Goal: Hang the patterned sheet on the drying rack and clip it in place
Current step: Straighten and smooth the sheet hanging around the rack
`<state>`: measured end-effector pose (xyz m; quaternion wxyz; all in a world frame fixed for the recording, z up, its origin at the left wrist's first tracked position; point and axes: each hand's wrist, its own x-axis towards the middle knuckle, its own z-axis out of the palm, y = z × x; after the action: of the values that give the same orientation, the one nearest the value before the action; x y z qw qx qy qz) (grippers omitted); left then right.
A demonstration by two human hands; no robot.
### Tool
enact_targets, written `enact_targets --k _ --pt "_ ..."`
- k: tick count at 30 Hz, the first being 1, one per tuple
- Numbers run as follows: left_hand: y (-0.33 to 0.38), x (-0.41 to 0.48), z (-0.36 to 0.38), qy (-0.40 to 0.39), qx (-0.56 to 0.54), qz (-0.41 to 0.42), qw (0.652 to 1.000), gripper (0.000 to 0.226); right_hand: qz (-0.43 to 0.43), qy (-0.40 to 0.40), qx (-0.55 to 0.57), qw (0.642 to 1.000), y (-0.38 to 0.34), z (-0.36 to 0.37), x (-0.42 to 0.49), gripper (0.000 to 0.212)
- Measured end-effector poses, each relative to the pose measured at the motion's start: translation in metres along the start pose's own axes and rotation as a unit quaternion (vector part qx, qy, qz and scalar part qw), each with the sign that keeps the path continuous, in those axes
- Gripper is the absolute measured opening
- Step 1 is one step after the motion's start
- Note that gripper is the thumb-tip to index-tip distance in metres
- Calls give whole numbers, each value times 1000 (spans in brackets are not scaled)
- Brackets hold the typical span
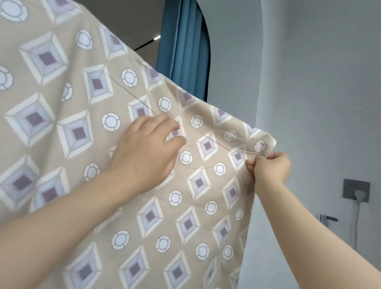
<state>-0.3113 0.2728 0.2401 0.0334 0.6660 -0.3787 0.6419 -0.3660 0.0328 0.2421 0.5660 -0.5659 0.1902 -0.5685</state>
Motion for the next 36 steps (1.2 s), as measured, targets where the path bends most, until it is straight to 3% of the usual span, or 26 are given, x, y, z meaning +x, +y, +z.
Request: enact_targets --k 1,3,6,7,11,15,18,21,25,27,29,31,34,36 --pt "-3 -1 -7 20 5 -1 1000 20 6 -18 -10 1000 5 9 -6 16" --pt "-9 -3 -17 38 19 -11 999 17 28 -130 -44 990 16 29 -23 19" --pt "-23 -14 -25 18 50 -47 998 17 67 -266 -86 958 23 54 -53 63" --pt "-28 -19 -27 12 53 -60 997 17 59 -291 -76 952 22 61 -62 67" --pt "-42 -34 -35 28 29 -125 991 18 66 -475 -8 878 6 80 -99 46" --pt "-51 -40 -42 60 21 -165 984 27 7 -561 45 827 -7 89 -127 31" --pt "-53 -42 -48 79 43 -175 981 27 -65 -496 29 865 -14 93 -137 5" --pt "-60 -44 -56 87 26 -217 972 30 -126 -398 -36 908 -16 95 -127 11" --pt "-64 -43 -61 68 -48 -232 969 38 -137 -256 -25 957 -24 93 -108 18" --pt "-63 -43 -59 56 -61 -209 974 38 -157 -287 -67 943 -28 97 -110 15" --pt "-64 -44 -57 46 -78 -194 977 36 -112 -392 -55 911 -32 101 -118 37" --pt "-67 -45 -56 49 -84 -186 978 35 -87 -451 -60 886 -36 103 -123 38" --pt "-70 -52 -60 48 -90 -164 981 33 -139 -373 -133 908 -44 100 -125 7" --pt "-69 -64 -61 30 -84 -131 987 34 -167 -286 -115 937 -41 97 -121 8"
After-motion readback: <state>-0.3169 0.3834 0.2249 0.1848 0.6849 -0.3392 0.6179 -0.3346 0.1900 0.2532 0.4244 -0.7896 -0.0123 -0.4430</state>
